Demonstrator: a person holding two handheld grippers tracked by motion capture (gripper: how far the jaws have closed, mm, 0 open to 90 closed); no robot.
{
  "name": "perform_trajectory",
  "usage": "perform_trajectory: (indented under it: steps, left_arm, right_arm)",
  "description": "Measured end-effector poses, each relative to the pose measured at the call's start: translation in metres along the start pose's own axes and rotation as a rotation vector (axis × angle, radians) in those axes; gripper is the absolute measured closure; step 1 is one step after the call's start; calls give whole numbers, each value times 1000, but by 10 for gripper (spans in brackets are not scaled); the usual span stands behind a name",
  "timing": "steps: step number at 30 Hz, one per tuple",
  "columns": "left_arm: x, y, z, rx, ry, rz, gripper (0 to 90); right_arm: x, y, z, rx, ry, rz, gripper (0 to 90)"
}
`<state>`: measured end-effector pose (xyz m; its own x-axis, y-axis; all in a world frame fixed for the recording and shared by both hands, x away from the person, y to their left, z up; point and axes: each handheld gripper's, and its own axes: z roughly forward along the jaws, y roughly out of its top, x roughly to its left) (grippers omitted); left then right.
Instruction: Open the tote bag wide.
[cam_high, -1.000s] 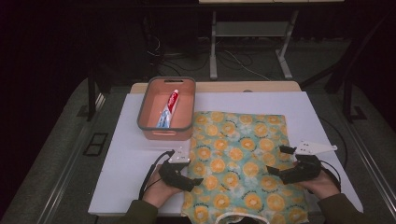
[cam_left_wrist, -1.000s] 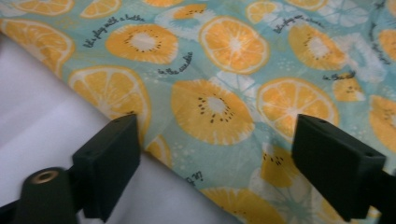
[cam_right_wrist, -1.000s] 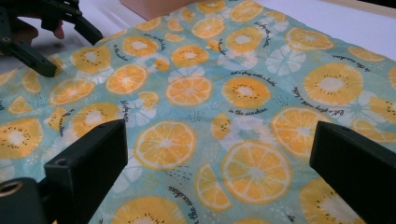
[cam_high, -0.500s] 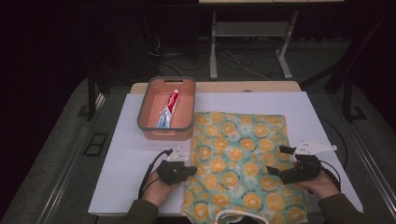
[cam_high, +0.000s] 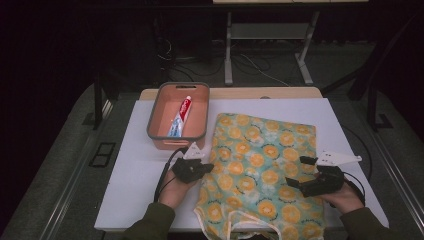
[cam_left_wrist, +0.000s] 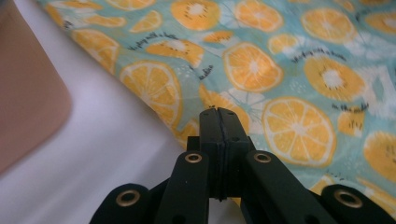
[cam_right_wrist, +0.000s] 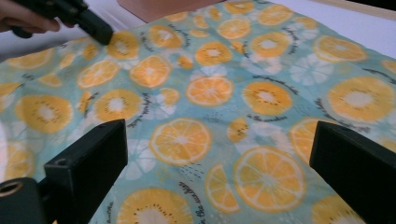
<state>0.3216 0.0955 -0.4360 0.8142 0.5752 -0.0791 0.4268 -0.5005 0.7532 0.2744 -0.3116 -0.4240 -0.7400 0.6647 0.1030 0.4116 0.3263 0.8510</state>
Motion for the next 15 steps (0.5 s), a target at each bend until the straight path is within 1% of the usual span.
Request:
perform_trajectory:
  steps: [2,4,7,10,12,13,15]
  left_arm:
    - [6,7,6,-9,8,-4,894]
    - [11,14,12,-6,22,-2,894]
    - [19,22,23,-7,28,-19,894]
    - [24,26,29,-19,30,-33,894]
    - [25,27,30,-23,28,-42,892]
    - [26,26,29,-27,27,-47,882]
    - [26,26,26,-31,49,-58,755]
  right_arm:
    - [0,0,0,0,1,1,39]
    - [0,0,0,-1,2,2,39]
    - [0,0,-1,-2,1,5,39]
    - [0,0,-1,-3,1,6,39]
    - [-1,0,-1,-4,1,6,39]
    - [-1,0,-1,-4,1,7,39]
    - [-1,0,-1,-4,2,7,39]
